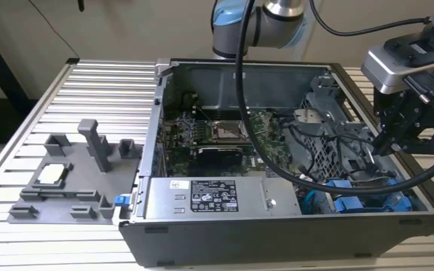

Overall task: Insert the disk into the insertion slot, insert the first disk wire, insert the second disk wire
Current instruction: 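Insert the first disk wire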

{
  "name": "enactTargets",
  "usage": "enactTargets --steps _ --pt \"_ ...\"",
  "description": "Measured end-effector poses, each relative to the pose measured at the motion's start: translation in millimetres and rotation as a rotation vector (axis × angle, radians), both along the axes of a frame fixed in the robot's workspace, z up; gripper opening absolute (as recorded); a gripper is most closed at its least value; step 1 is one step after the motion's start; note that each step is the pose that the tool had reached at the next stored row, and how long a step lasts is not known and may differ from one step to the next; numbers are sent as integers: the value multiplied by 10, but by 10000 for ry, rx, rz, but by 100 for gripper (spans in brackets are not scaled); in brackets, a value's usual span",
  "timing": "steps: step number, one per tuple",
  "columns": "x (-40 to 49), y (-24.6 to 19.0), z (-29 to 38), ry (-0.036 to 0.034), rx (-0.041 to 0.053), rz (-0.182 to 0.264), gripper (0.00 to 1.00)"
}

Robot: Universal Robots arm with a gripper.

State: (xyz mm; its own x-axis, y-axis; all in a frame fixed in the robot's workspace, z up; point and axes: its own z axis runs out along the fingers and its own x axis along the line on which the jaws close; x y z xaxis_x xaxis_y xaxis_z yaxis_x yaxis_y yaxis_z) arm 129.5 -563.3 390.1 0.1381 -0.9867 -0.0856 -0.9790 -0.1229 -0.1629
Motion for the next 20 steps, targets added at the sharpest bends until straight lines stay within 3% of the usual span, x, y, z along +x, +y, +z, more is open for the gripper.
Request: enactTargets --steps 5,9,11,17,18,20 --pt "12 0 -1 26 -25 2 19" --pt "47 0 -4 160 -343 0 19" --pt "62 0 -18 188 -461 0 19" --pt "75 0 -115 207 -427 -80 19" --pt "89 0 -120 257 -433 -81 19" --pt "124 0 -124 482 -448 -76 19"
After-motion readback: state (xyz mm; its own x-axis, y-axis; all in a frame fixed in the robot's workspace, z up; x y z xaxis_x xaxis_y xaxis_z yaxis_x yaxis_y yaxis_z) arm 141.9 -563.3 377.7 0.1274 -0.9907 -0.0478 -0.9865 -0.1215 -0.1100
